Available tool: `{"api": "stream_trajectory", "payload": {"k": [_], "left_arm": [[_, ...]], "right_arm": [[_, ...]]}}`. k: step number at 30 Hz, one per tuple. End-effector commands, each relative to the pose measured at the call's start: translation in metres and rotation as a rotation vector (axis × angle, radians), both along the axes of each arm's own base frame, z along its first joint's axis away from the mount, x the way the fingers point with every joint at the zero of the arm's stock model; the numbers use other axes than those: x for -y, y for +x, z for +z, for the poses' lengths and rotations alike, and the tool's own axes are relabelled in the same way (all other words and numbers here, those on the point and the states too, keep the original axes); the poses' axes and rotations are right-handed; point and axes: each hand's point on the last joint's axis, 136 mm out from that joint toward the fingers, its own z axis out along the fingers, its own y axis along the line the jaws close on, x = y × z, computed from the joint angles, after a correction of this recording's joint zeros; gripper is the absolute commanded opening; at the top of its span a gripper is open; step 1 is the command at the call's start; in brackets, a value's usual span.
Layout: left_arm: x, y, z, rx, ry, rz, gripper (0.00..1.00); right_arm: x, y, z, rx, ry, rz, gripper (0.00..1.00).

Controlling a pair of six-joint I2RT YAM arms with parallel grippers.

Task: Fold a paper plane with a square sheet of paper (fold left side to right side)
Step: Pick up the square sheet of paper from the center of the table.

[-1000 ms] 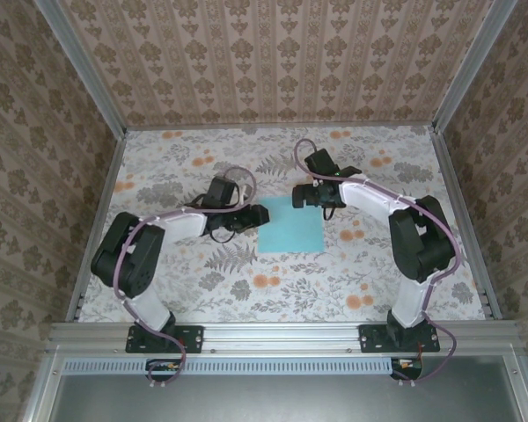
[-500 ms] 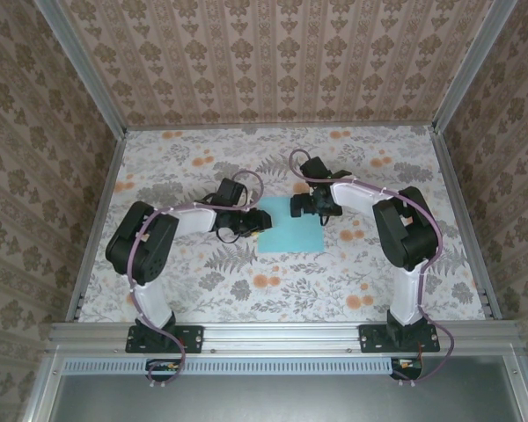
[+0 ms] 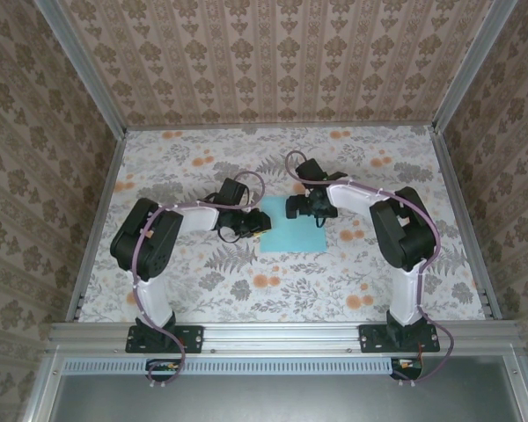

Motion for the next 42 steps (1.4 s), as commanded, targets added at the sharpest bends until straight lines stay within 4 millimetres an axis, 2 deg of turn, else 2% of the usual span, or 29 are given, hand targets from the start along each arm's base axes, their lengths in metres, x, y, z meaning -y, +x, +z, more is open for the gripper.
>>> {"api": "stream_trajectory", "payload": {"k": [1,6,10,18,23,26,30,34,38,42], "left_arm": [[-0.002,-0.007,-0.016,-0.054,0.045,0.005,0.26],[-0.003,-0.007,-0.016,-0.048,0.048,0.007,0.25],[-0.002,-0.004,-0.013,-0.038,0.044,0.01,0.25],[0.002,0.001,0.001,0.007,0.018,0.002,0.26],[-0.004,0.011,0.026,0.084,-0.009,0.007,0.32],[-0.016,0.018,0.045,0.141,-0.024,0.026,0.37],[-0.045,0.029,0.072,0.216,-0.058,0.082,0.45],[-0.07,0.035,0.105,0.301,-0.138,0.124,0.56],[-0.078,0.032,0.15,0.408,-0.283,0.1,0.69],[-0.075,0.023,0.203,0.538,-0.411,0.026,0.79]], "right_arm": [[-0.025,-0.012,-0.007,-0.057,0.071,0.027,0.99],[-0.033,-0.019,0.001,-0.051,0.083,0.043,0.99],[-0.033,-0.025,0.002,-0.06,0.083,0.049,0.93],[-0.039,-0.029,0.004,-0.076,0.119,0.061,0.7],[-0.044,-0.028,0.015,-0.059,0.155,0.068,0.52],[-0.047,-0.027,0.027,-0.03,0.196,0.078,0.42],[-0.05,-0.023,0.05,0.027,0.29,0.091,0.33],[-0.055,-0.019,0.083,0.119,0.451,0.126,0.3],[-0.054,-0.019,0.125,0.22,0.598,0.188,0.29],[-0.053,-0.027,0.181,0.341,0.735,0.288,0.29]]}}
